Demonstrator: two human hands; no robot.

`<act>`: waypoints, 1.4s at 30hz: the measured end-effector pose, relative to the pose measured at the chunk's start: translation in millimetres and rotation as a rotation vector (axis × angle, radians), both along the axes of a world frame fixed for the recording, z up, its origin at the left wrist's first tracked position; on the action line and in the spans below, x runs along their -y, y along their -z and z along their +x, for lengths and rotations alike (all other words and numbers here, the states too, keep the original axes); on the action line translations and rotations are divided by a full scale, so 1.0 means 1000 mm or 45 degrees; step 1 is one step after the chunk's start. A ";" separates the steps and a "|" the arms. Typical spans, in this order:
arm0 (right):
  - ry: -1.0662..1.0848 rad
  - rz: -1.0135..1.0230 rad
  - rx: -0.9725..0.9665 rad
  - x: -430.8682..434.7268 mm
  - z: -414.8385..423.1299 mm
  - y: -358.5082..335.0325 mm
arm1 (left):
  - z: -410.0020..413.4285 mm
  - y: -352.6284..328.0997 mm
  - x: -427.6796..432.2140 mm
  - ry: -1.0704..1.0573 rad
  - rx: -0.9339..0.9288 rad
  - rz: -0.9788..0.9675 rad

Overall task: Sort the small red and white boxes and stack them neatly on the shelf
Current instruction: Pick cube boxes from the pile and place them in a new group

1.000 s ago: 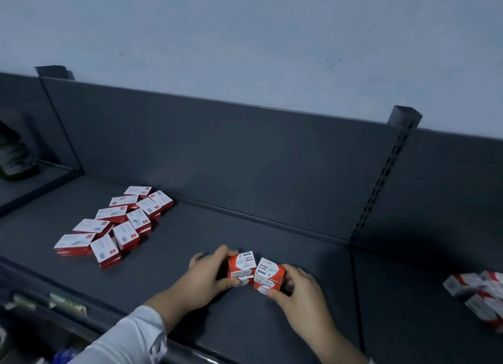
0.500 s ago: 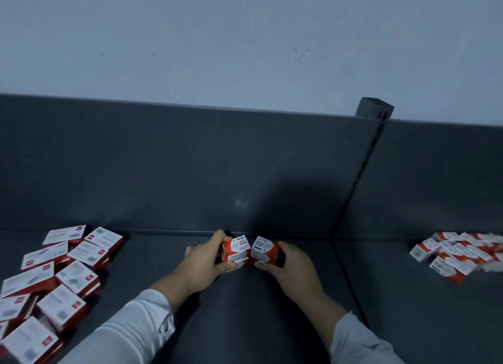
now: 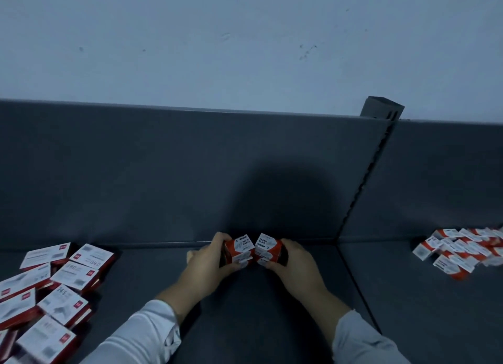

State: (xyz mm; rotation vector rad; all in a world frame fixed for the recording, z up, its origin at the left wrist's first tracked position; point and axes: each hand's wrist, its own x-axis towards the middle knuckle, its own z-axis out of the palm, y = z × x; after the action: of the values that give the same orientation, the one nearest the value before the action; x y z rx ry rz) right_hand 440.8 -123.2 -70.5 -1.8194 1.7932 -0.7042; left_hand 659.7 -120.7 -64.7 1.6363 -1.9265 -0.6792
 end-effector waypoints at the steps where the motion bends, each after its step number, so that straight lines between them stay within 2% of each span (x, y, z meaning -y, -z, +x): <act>1: 0.007 -0.002 -0.005 -0.001 0.001 0.001 | -0.001 0.001 -0.001 -0.015 -0.013 0.004; 7: 0.032 0.022 -0.007 -0.003 0.007 -0.003 | -0.008 0.001 -0.005 -0.119 -0.085 0.101; 13: -0.035 0.142 0.136 -0.016 -0.001 -0.021 | -0.014 -0.008 -0.009 -0.163 0.012 0.117; 19: -0.069 0.068 -0.125 -0.035 -0.036 -0.029 | -0.024 -0.022 -0.012 -0.210 0.084 -0.153; 24: -0.126 0.066 -0.395 -0.052 -0.077 -0.030 | -0.054 -0.035 -0.026 0.074 0.282 -0.148; 28: -0.164 0.125 -0.517 -0.072 -0.112 -0.033 | -0.093 -0.042 -0.039 0.188 0.399 -0.137; 32: -0.110 0.075 -0.520 -0.094 -0.158 -0.042 | -0.143 -0.047 -0.053 0.264 0.507 -0.135; 42: 0.020 0.083 -0.534 -0.174 -0.317 -0.054 | -0.315 -0.049 -0.110 0.386 0.413 -0.081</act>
State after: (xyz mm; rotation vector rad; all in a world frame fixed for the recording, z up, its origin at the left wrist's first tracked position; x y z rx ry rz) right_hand 123.8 50.4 -16.2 -2.0206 2.0612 -0.2749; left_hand 344.7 -10.5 -15.2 1.5021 -2.4362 -0.4788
